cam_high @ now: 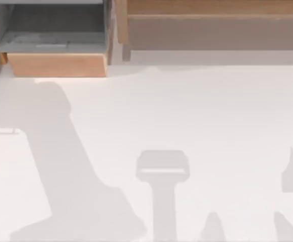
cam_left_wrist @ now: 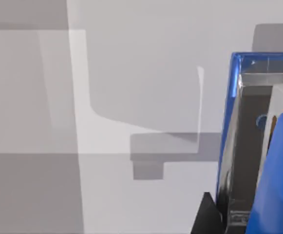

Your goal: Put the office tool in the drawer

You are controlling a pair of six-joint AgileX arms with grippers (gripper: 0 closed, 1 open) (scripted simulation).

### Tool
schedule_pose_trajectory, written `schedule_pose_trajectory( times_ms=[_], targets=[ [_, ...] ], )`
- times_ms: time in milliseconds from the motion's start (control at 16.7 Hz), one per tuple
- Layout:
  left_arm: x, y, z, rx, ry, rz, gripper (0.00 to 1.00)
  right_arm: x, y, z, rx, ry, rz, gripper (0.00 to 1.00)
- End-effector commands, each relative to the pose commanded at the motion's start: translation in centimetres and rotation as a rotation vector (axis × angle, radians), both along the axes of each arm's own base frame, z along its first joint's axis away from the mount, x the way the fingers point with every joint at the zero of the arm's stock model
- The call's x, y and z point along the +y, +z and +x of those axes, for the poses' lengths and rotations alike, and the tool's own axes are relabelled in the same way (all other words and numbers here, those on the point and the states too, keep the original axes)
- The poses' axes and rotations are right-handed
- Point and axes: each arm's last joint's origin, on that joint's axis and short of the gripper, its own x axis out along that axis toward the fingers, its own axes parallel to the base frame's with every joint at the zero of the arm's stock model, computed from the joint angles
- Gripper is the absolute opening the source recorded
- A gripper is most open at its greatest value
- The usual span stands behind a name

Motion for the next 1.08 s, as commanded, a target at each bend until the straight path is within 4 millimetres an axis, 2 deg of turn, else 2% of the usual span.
schedule_pose_trajectory(
  times_ms=[660,1080],
  targets=[
    [0.0,-1.0,0.01,0.0,0.0,0.0,0.0,0.0,0.0,0.0,0.0,0.0,0.0,1.0],
    [0.0,-1.0,0.01,0.0,0.0,0.0,0.53,0.0,0.0,0.0,0.0,0.0,0.0,1.0]
  ],
)
